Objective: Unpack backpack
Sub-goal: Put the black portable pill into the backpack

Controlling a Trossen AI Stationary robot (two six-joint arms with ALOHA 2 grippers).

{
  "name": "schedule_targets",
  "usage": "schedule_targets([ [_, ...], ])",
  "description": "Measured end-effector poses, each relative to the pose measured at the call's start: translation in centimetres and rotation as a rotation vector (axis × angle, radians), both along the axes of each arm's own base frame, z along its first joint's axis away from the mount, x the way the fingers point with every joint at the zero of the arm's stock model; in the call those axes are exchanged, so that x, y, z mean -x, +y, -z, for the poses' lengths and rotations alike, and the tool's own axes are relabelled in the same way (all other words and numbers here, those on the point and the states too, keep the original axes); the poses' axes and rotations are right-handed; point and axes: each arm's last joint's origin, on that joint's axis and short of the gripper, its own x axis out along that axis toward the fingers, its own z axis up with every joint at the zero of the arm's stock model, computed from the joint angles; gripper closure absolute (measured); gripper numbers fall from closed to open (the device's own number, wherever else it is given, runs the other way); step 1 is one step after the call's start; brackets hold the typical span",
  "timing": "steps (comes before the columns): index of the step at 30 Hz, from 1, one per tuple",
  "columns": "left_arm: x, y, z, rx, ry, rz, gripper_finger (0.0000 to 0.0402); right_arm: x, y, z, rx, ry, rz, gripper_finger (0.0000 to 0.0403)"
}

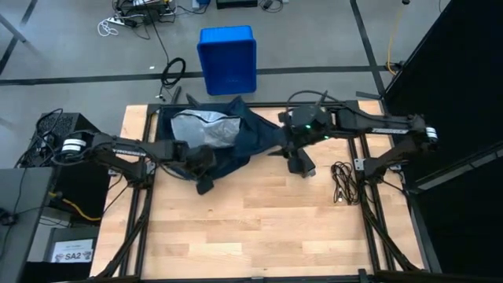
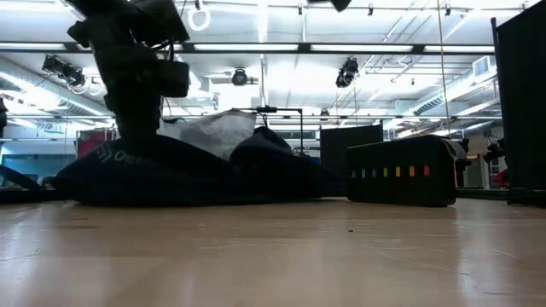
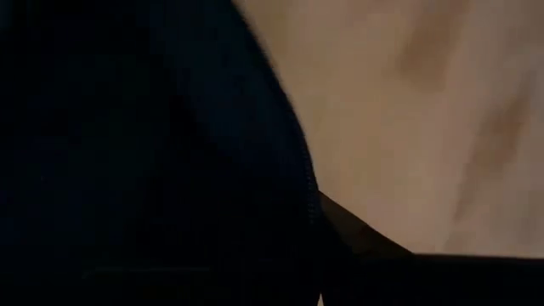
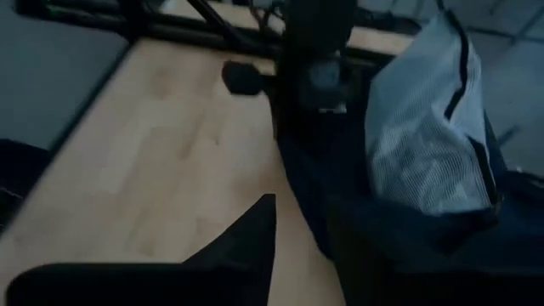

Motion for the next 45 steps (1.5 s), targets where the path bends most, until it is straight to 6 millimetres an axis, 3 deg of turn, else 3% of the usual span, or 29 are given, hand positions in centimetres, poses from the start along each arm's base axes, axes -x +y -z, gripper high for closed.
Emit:
schedule_targets([
  [6, -3.8, -5.2, -0.1, 0.114, -0.259, 0.119, 0.0402, 2.0, 2.1, -1.7, -0.024, -0.061, -0.062, 0.0345],
  [9, -5.3, -7.6, -0.5, 0.133, -0.307, 0.190, 0.0402, 2.8, 3.1, -2.2, -0.027, -0.079, -0.101, 0.0352],
  [18, -10.0, -12.1, -3.8, 0.045, -0.486, 0.385, 0.0394, 3.7, 4.8, -2.8, -0.019, -0.098, -0.085, 0.0364],
  [24, -10.9, -12.6, -5.4, -0.060, -0.562, 0.502, 0.0346, 3.8, 5.0, -2.7, -0.014, -0.087, -0.057, 0.0353],
  [36, -10.8, -12.4, -5.0, -0.143, -0.526, 0.505, 0.0174, 4.0, 4.5, -2.3, 0.060, -0.058, 0.077, 0.0291],
  [40, -10.4, -12.2, -5.7, -0.166, -0.546, 0.511, 0.0151, 4.2, 4.1, -2.0, 0.099, -0.021, 0.185, 0.0265],
  [45, -7.9, -11.0, -9.0, -0.278, -0.564, 0.436, 0.0154, 4.6, 3.3, -0.7, 0.149, 0.038, 0.397, 0.0238],
])
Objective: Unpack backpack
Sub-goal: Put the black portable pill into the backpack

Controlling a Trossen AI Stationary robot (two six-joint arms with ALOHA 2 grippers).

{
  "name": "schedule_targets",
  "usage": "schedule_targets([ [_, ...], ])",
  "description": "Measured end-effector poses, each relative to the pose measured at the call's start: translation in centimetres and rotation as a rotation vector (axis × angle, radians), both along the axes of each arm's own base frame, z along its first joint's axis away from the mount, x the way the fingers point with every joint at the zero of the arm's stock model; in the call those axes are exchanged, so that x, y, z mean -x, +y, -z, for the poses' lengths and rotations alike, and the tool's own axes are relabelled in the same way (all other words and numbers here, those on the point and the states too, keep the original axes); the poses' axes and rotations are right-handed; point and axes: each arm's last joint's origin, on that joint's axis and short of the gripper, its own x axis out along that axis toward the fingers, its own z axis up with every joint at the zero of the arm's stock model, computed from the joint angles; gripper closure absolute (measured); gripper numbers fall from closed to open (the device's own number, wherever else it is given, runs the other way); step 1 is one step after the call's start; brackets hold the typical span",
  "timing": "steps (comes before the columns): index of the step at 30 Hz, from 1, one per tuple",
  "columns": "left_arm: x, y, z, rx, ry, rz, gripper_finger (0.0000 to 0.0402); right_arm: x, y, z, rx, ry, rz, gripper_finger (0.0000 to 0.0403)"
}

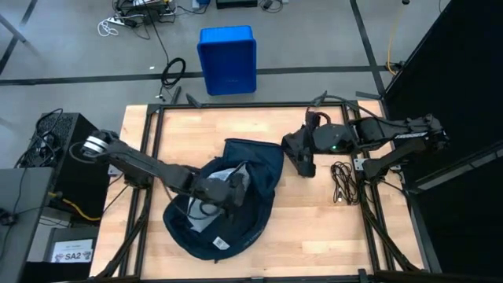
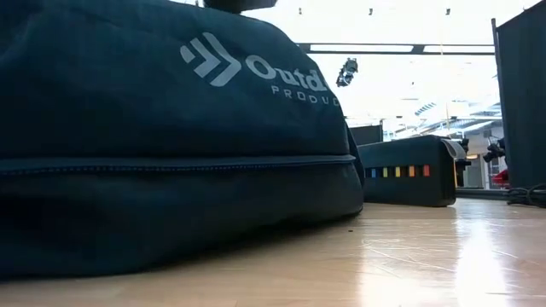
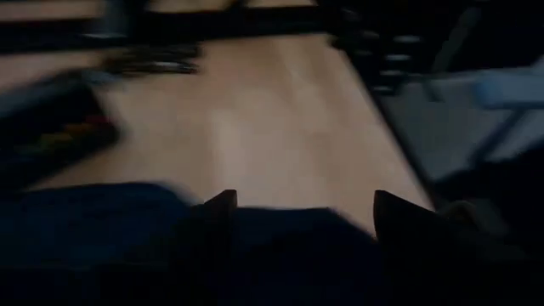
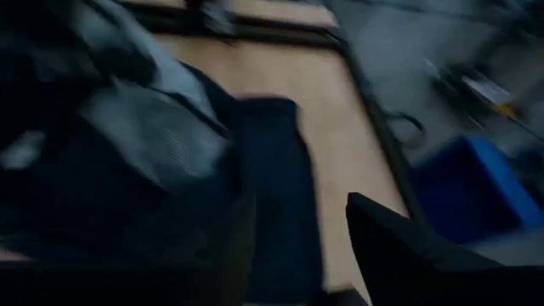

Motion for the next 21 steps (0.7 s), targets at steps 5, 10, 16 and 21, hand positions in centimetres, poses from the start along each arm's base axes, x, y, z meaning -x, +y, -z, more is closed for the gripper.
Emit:
schedule_targets([
  [5, 4.9, 2.4, -4.5, -0.102, -0.067, -0.190, 0.0165, 0.0, -1.6, 2.9, -0.056, 0.094, 0.130, 0.0218],
  [10, 9.2, 4.1, -6.5, -0.163, -0.078, -0.374, 0.0172, 0.3, -3.8, 6.6, -0.126, 0.214, 0.257, 0.0198],
  [16, 10.3, 4.6, -5.0, -0.325, -0.025, -0.527, 0.0173, 0.7, -6.4, 11.8, -0.213, 0.301, 0.353, 0.0162],
  [21, 10.2, 5.5, -4.0, -0.393, 0.000, -0.600, 0.0173, 1.2, -8.4, 14.9, -0.346, 0.299, 0.378, 0.0121],
])
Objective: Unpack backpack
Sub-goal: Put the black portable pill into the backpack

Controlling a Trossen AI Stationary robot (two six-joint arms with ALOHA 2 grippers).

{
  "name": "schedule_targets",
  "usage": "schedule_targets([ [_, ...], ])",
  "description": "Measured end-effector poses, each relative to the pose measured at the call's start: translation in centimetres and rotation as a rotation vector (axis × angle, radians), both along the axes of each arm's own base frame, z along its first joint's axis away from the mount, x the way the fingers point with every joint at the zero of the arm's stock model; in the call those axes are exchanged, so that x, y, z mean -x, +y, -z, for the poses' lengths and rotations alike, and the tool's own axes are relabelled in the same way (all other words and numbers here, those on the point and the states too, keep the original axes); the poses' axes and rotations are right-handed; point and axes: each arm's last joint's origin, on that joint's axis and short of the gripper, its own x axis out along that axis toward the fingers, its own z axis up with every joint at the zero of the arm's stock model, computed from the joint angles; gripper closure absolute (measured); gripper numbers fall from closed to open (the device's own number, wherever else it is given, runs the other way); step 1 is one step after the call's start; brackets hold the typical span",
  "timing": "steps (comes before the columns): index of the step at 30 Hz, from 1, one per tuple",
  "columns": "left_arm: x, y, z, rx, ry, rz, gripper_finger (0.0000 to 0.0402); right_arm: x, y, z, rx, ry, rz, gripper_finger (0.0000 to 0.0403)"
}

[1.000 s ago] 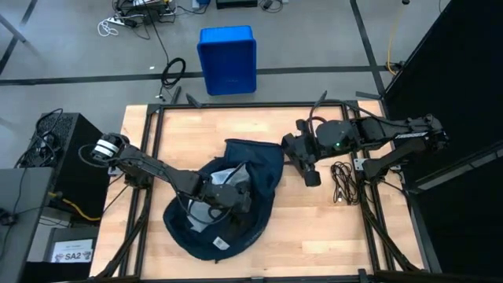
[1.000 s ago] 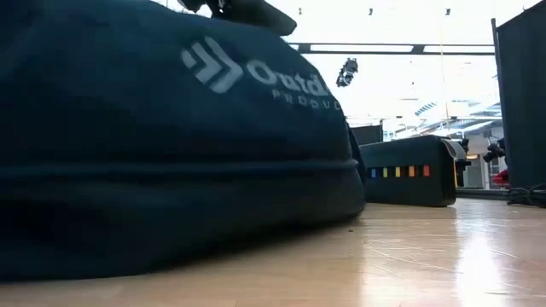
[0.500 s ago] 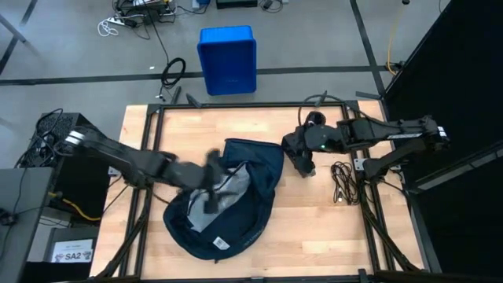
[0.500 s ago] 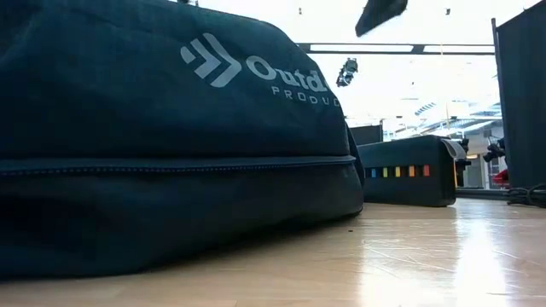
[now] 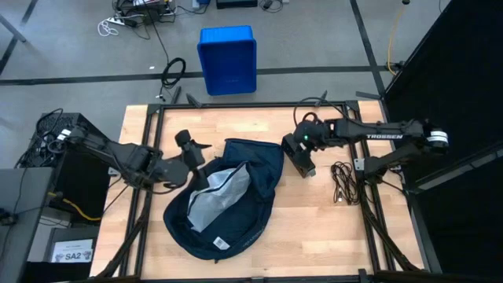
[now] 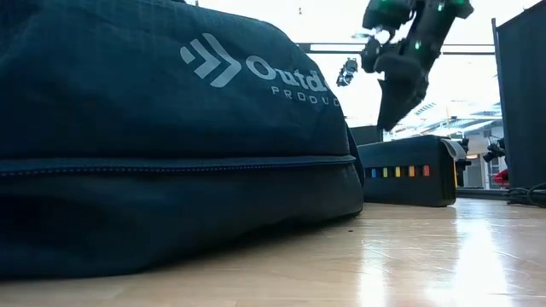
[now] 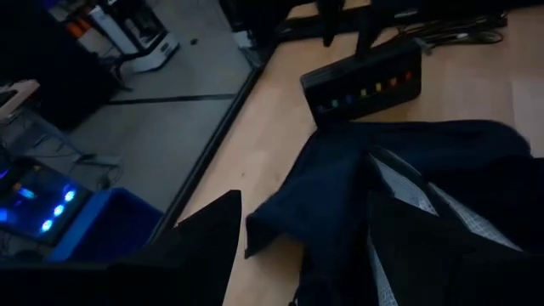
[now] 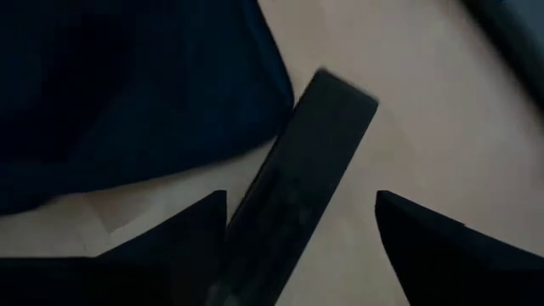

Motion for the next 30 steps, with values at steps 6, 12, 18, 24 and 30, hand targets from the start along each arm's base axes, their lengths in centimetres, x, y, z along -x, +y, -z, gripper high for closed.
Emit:
schedule_targets([
  [6, -0.1, 0.1, 0.9, 0.006, 0.009, -0.014, 0.0173, 0.3, -0.9, 1.8, -0.073, -0.036, 0.010, 0.0081],
  [12, -0.3, 0.1, 1.7, 0.010, 0.000, -0.015, 0.0173, -0.2, -0.9, 4.5, -0.112, 0.026, 0.019, 0.0063],
  [18, -0.3, 0.1, 1.7, 0.012, -0.007, -0.014, 0.0173, -1.5, -0.8, 8.1, -0.163, 0.176, 0.014, 0.0082],
  [24, -0.4, 0.0, 1.6, 0.019, -0.017, -0.016, 0.0173, -2.7, -0.7, 8.9, -0.180, 0.184, 0.029, 0.0199],
  [30, -0.5, 0.0, 1.6, 0.021, -0.021, -0.015, 0.0173, -2.8, 0.0, 6.4, -0.126, 0.150, -0.084, 0.0256],
])
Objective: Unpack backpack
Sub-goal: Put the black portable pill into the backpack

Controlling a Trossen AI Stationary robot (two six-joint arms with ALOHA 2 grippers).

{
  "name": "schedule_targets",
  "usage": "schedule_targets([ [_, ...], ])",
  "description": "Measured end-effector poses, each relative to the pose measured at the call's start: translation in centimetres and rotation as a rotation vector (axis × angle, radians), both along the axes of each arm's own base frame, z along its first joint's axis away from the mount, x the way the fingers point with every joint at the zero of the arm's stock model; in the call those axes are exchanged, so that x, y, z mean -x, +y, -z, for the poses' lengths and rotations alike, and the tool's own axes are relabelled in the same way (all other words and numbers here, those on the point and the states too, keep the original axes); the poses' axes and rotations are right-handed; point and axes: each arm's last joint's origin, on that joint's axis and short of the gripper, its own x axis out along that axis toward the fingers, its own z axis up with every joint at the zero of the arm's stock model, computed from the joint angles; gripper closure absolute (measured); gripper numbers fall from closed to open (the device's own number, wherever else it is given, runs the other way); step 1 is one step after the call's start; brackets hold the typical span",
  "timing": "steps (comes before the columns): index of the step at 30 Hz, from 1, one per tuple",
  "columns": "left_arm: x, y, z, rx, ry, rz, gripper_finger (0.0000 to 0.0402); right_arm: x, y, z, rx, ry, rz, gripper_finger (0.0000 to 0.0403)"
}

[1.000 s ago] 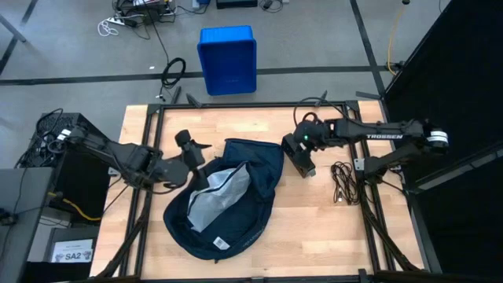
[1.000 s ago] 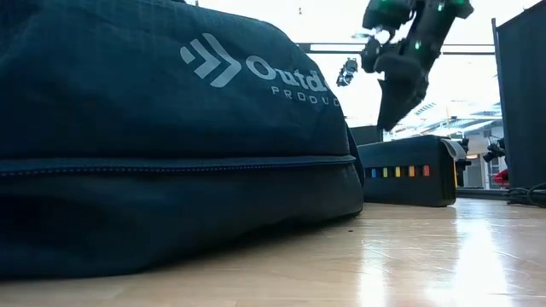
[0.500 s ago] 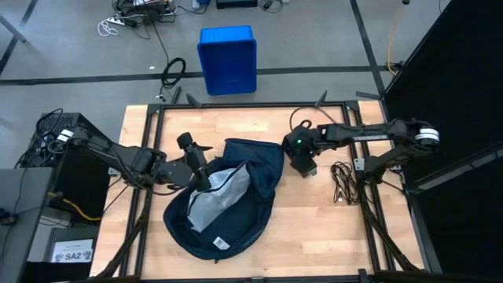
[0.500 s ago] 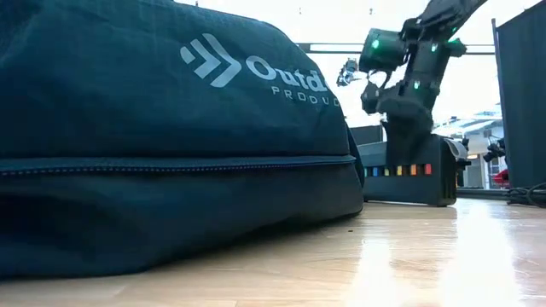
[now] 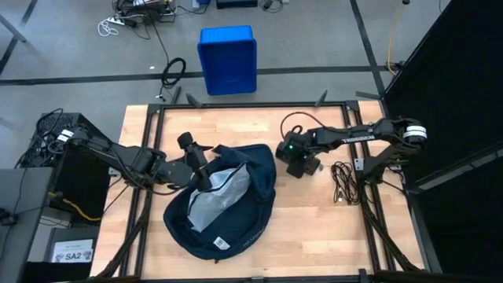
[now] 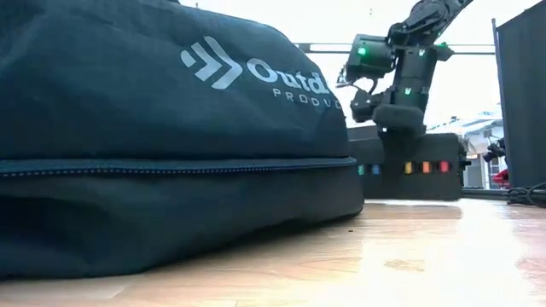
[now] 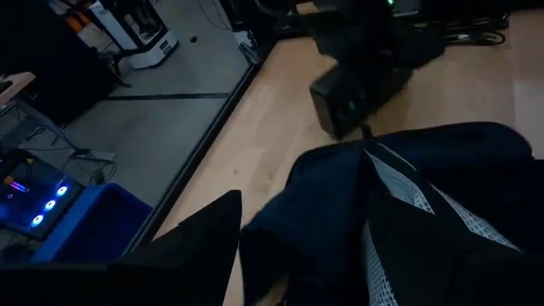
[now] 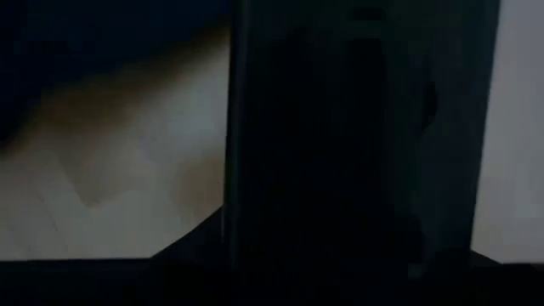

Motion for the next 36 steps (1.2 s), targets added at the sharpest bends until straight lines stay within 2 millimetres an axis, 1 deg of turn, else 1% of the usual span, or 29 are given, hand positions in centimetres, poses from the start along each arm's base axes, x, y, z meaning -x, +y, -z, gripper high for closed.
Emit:
schedule_targets([
  [3, 0.0, 0.0, 0.0, 0.003, -0.001, -0.001, 0.0173, -0.3, 0.0, -2.2, 0.031, -0.077, -0.004, 0.0256],
  [6, 0.0, 0.0, 0.0, 0.002, -0.001, -0.001, 0.0173, 0.7, 0.4, -3.3, 0.038, -0.013, 0.002, 0.0256],
  [8, 0.0, 0.0, 0.0, 0.003, 0.000, 0.000, 0.0173, 0.8, 0.6, -4.9, 0.075, -0.046, 0.017, 0.0256],
  [10, 0.0, 0.0, 0.0, 0.003, 0.000, -0.001, 0.0173, 0.9, 1.1, -6.9, 0.094, -0.117, 0.010, 0.0256],
  [13, 0.0, 0.0, 0.0, 0.001, 0.001, -0.002, 0.0173, 0.5, 2.3, -9.7, 0.095, -0.230, -0.054, 0.0256],
  [16, 0.0, 0.0, 0.0, -0.002, 0.000, -0.004, 0.0173, -0.7, 4.1, -13.1, 0.121, -0.450, -0.205, 0.0256],
  [17, 0.0, 0.0, 0.0, -0.004, 0.000, -0.005, 0.0173, -1.2, 4.7, -14.0, 0.116, -0.525, -0.261, 0.0256],
  [19, 0.0, 0.0, 0.0, -0.012, -0.002, -0.012, 0.0173, -2.6, 6.0, -14.8, 0.089, -0.647, -0.392, 0.0256],
  [22, 0.0, 0.1, 0.0, -0.020, -0.005, -0.023, 0.0173, -4.8, 8.3, -14.5, 0.047, -0.761, -0.639, 0.0256],
  [25, 0.0, 0.1, -0.1, -0.019, -0.009, -0.023, 0.0173, -6.9, 10.1, -13.3, 0.053, -0.776, -0.797, 0.0256],
  [27, 0.0, 0.1, -0.1, -0.017, -0.012, -0.023, 0.0173, -8.4, 10.8, -12.0, 0.064, -0.731, -0.858, 0.0256],
  [31, 0.0, 0.1, -0.1, -0.018, -0.013, -0.023, 0.0173, -11.6, 11.7, -9.3, 0.104, -0.651, -0.956, 0.0256],
  [33, 0.0, 0.1, -0.1, -0.019, -0.015, -0.026, 0.0173, -13.1, 12.0, -8.1, 0.078, -0.617, -0.992, 0.0256],
  [36, 0.0, 0.1, -0.2, -0.018, -0.018, -0.026, 0.0173, -14.7, 12.3, -5.8, 0.039, -0.514, -1.022, 0.0256],
])
